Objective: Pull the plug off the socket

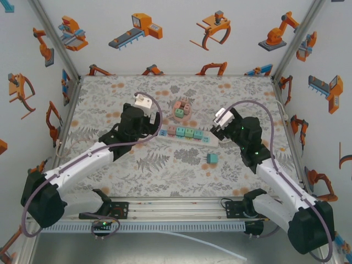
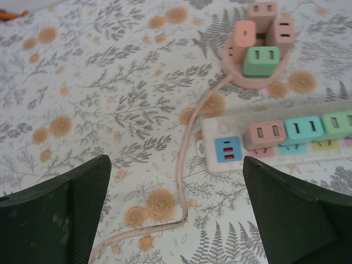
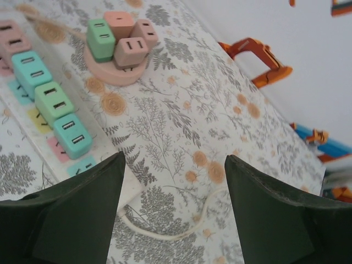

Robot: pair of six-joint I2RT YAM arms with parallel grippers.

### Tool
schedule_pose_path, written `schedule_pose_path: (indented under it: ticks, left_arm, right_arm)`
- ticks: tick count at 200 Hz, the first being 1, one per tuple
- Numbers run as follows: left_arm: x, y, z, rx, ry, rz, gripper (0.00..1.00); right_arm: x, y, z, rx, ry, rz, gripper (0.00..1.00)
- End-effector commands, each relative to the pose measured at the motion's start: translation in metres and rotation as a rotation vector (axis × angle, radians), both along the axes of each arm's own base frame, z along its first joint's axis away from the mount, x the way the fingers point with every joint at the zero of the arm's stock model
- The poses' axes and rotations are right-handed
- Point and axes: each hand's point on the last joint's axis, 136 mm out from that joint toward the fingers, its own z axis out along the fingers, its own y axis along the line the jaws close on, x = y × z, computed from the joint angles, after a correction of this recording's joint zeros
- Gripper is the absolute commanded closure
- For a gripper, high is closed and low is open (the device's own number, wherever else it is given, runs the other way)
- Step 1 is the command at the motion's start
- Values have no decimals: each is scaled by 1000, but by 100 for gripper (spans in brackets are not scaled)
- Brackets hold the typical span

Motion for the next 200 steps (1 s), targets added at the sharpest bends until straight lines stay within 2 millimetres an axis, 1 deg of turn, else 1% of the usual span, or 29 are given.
schedule_pose_path:
  ticks: [1, 22, 43, 44, 58, 80, 90, 112, 133, 164, 200]
  left_arm:
    - [14, 17, -2, -141, 28, 134, 3]
    - [22, 24, -20, -293, 156, 171, 3]
    - [28, 31, -37, -419, 295, 223, 3]
    - [28, 31, -37, -424, 300, 227, 3]
    - [32, 29, -48, -476, 377, 223, 3]
    - [38, 19, -63, -531, 480, 178, 2]
    - [40, 11, -71, -542, 528, 147, 0]
    - [45, -4, -88, -550, 612, 104, 5]
    - [51, -13, -106, -564, 664, 101, 11]
    - [55, -18, -134, -548, 725, 120, 17]
    - [53, -18, -158, -512, 769, 133, 23]
  right_arm:
    - [-9, 29, 21, -128, -148, 224, 31]
    - [-15, 43, 5, -139, -52, 327, 31]
    - [-24, 58, -9, -114, 62, 445, 31]
    - [-24, 59, -12, -113, 74, 450, 31]
    - [-25, 65, -21, -98, 150, 486, 30]
    - [-21, 72, -34, -87, 245, 514, 30]
    - [-19, 74, -40, -83, 279, 524, 30]
    - [-11, 79, -57, -75, 334, 521, 30]
    - [-5, 82, -76, -85, 369, 506, 31]
    - [5, 80, -104, -112, 396, 466, 31]
    - [9, 83, -123, -111, 425, 474, 34]
